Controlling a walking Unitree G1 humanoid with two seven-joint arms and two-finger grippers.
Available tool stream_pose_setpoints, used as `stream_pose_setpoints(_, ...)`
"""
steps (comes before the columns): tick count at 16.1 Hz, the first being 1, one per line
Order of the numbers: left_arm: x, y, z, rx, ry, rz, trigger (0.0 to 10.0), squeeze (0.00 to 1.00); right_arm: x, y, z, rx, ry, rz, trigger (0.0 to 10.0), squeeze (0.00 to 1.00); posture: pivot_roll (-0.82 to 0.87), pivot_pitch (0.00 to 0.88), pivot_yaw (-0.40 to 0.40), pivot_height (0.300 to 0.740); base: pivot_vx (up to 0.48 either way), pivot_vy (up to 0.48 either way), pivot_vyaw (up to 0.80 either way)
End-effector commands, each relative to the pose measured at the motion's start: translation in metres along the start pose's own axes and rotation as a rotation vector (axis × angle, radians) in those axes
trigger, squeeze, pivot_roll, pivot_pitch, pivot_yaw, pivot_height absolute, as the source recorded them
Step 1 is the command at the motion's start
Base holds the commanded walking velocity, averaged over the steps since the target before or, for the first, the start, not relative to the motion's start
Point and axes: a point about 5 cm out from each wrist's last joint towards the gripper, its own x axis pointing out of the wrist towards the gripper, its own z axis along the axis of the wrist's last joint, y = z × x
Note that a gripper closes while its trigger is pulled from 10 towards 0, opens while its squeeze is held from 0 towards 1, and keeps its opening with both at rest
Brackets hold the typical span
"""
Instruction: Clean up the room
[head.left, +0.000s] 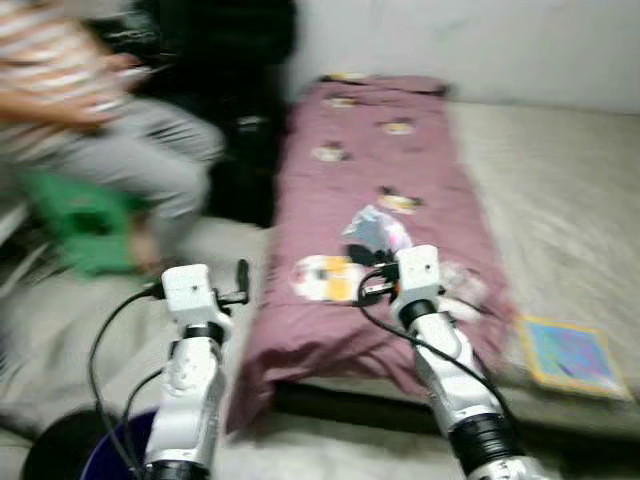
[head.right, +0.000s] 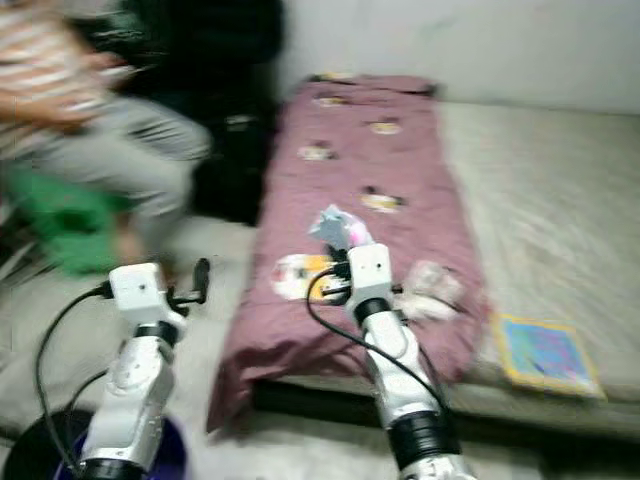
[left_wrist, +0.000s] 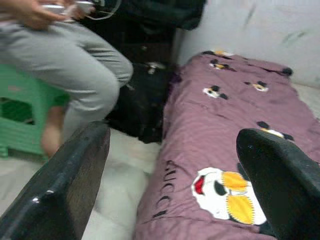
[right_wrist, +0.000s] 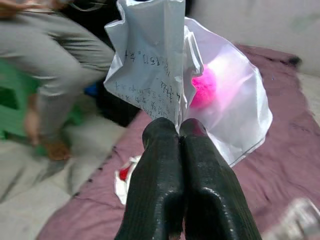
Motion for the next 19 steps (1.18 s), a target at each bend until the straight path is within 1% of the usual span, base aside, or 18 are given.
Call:
stream_pose_setpoints(1, 0.001, 0.001, 0.004, 0.014, -0.015, -0.002, 10.0, 0.0, 0.001, 0.002, 0.003, 0.004, -0.016, 0.004, 10.0, 0.0, 0.02, 0.008, 0.0, 0.74, 0.0, 0.0, 0.76)
stream_pose_setpoints(11, 0.002, 0.002, 0.004, 0.02, -0.011, 0.001, 10.0, 0.0, 0.003, 0.001, 0.004, 0.014, -0.018, -0.003, 10.0, 0.0, 0.02, 0.017, 0.0, 0.74, 0.0, 0.0, 0.76)
stream_pose_setpoints(13, 0.001, 0.004, 0.004, 0.029, -0.013, 0.011, 10.0, 0.0, 0.003, 0.001, 0.007, 0.015, -0.029, -0.002, 10.0, 0.0, 0.02, 0.017, 0.0, 0.74, 0.0, 0.0, 0.0)
stream_pose_setpoints(15, -0.001, 0.012, 0.006, 0.043, -0.016, 0.039, 10.0, 0.0, 0.004, 0.003, 0.008, 0.011, -0.03, 0.004, 10.0, 0.0, 0.04, 0.012, 0.006, 0.74, 0.0, 0.0, 0.0)
stream_pose_setpoints(16, -0.003, 0.019, 0.006, 0.052, -0.018, 0.063, 10.0, 0.0, 0.006, 0.006, 0.007, 0.009, -0.025, 0.015, 10.0, 0.0, 0.05, 0.01, 0.0, 0.74, 0.0, 0.0, 0.0)
stream_pose_setpoints(17, -0.005, 0.022, 0.006, 0.057, -0.02, 0.075, 10.0, 0.0, 0.007, 0.007, 0.006, 0.009, -0.021, 0.023, 10.0, 0.0, 0.07, 0.004, -0.011, 0.74, 0.0, 0.0, 0.0)
stream_pose_setpoints(19, -0.011, 0.031, 0.006, 0.067, -0.023, 0.115, 10.0, 0.0, 0.011, 0.016, 0.006, 0.008, -0.011, 0.062, 10.0, 0.0, 0.1, 0.0, -0.043, 0.74, 0.0, 0.0, 0.0)
